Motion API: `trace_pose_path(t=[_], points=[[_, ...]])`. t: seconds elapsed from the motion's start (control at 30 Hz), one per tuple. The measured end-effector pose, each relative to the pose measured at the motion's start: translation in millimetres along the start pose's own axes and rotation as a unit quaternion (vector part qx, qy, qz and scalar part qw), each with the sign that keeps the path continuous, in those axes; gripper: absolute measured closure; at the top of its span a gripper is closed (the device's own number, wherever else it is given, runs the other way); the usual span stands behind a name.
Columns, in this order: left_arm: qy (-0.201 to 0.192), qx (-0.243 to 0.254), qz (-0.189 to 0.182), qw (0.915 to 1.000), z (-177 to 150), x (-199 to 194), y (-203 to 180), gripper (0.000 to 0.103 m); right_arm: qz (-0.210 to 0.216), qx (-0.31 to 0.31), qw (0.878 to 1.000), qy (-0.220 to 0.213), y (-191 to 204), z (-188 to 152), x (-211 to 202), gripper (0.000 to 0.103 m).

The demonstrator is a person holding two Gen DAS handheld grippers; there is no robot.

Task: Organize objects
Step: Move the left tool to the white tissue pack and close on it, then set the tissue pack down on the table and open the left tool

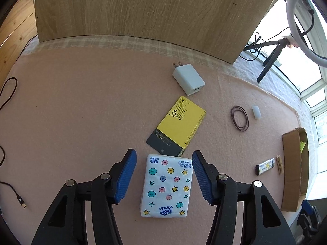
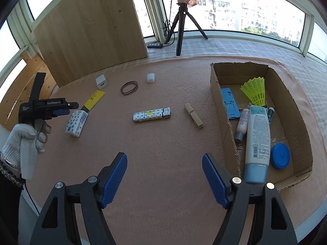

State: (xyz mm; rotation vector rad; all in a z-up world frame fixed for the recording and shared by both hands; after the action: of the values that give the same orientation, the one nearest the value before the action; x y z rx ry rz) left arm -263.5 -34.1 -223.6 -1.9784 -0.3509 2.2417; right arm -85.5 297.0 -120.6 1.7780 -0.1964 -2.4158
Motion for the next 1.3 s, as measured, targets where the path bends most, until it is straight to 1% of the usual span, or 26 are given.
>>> trace_pose_path(t=[0.07, 0.1, 0.13, 0.23, 0.37, 0.5, 0.67, 0.8, 1.0, 1.03, 1.07, 1.13, 1.17, 1.23, 1.3], points=[[0.005, -0.006, -0.01, 0.9999, -3, 5, 2, 0.052, 0.0, 0.0, 1.0, 0.003, 1, 0, 1, 0.031], [0.007, -0.011, -0.017, 0.9998, -6, 7, 3, 0.057, -0.001, -0.001, 1.0, 0.003, 2, 0, 2, 0.031], [0.008, -0.015, -0.023, 0.9996, -9, 9, 4, 0.059, -0.002, -0.002, 1.0, 0.003, 3, 0, 2, 0.031], [0.008, -0.018, -0.039, 0.9991, -21, 14, 3, 0.059, -0.001, -0.008, 1.0, 0.003, 8, 2, 2, 0.031], [0.005, -0.016, -0.05, 0.9986, -35, 16, -2, 0.059, 0.0, -0.02, 1.0, 0.004, 16, 7, 4, 0.031], [0.005, -0.022, -0.071, 0.9972, -57, 16, -6, 0.06, 0.004, -0.034, 0.999, 0.008, 26, 11, 7, 0.031], [0.008, -0.009, -0.084, 0.9964, -89, 18, -26, 0.06, 0.011, -0.048, 0.999, 0.016, 36, 13, 15, 0.031], [0.014, 0.004, -0.091, 0.9957, -108, 21, -46, 0.06, 0.016, -0.055, 0.998, 0.024, 41, 14, 22, 0.031], [0.018, 0.032, -0.082, 0.9959, -128, 19, -65, 0.06, 0.032, -0.056, 0.997, 0.034, 46, 14, 31, 0.031], [0.019, 0.037, -0.08, 0.9959, -130, 19, -66, 0.059, 0.037, -0.054, 0.997, 0.037, 47, 14, 33, 0.031], [0.022, 0.041, -0.077, 0.996, -131, 18, -65, 0.057, 0.042, -0.053, 0.997, 0.04, 48, 14, 36, 0.031], [0.023, 0.056, -0.065, 0.9961, -134, 14, -66, 0.032, 0.049, -0.051, 0.996, 0.049, 51, 13, 41, 0.031], [0.019, 0.066, -0.057, 0.996, -136, 11, -67, 0.029, 0.055, -0.051, 0.996, 0.053, 53, 13, 44, 0.031], [0.014, 0.084, -0.046, 0.9953, -140, 6, -69, 0.027, 0.07, -0.048, 0.994, 0.062, 57, 14, 50, 0.031], [0.025, 0.104, -0.046, 0.9931, -144, 6, -72, 0.023, 0.087, -0.044, 0.992, 0.075, 62, 15, 57, 0.031]])
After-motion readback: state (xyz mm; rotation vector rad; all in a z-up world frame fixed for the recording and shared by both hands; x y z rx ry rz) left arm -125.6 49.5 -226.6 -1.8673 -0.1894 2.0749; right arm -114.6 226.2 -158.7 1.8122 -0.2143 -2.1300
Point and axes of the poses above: each gripper's, at about its wrist camera, not at the fingertips, and x roughly the way its jaws point, y to its left, z to its top, the point moved 4 cm from there along x, roughly the way its jaws point, and after that the axes turned 13 degrees about y, right-handed, at the moved point
